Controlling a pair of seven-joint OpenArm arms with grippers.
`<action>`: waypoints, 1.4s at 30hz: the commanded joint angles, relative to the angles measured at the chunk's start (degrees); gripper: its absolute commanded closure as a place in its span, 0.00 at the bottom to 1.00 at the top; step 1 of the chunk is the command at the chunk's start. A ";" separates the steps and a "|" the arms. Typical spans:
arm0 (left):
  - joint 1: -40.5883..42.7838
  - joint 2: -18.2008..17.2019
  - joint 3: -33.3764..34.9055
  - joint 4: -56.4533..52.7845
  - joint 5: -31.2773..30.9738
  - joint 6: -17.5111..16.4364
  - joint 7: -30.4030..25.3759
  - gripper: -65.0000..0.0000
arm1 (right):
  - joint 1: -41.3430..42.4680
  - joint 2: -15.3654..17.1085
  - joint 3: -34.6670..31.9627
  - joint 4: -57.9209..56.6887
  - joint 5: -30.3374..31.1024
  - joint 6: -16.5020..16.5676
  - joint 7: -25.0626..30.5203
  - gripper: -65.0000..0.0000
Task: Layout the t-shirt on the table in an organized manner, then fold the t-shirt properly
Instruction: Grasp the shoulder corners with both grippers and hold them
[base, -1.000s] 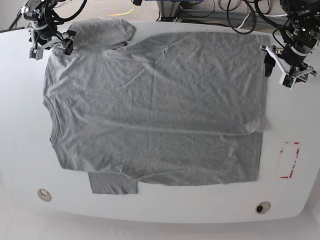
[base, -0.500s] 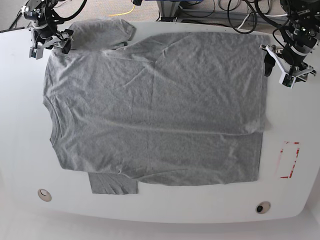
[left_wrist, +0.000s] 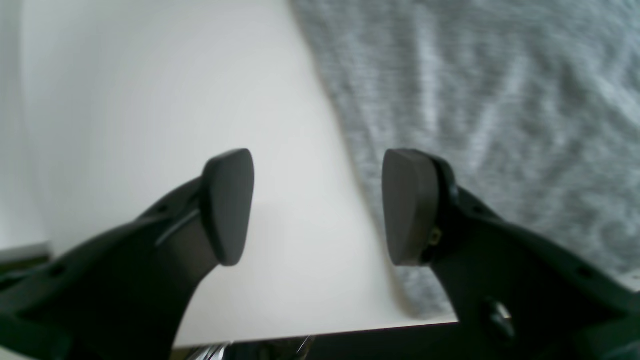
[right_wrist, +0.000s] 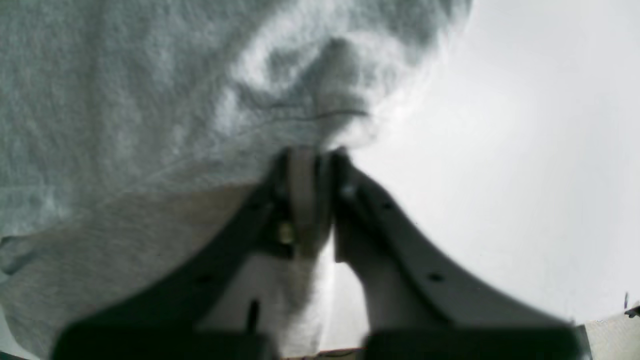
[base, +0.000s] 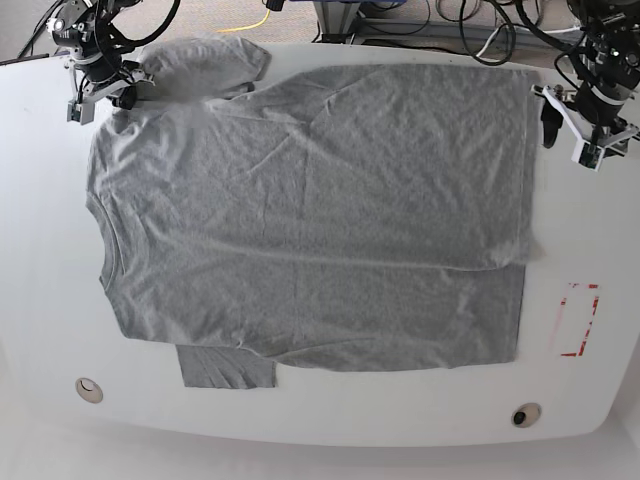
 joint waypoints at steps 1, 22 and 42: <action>0.20 -0.71 -1.47 0.91 -0.46 0.25 -1.07 0.43 | -0.47 0.03 0.00 0.20 -1.13 0.10 -2.08 0.99; 10.66 -0.71 -0.85 0.20 -0.55 0.25 -1.07 0.43 | -0.56 0.38 0.00 0.29 -1.04 0.10 -2.08 1.00; 11.81 2.63 2.31 -1.73 -0.55 0.25 -1.07 0.43 | -0.56 0.47 0.00 0.29 -0.69 0.10 -2.08 1.00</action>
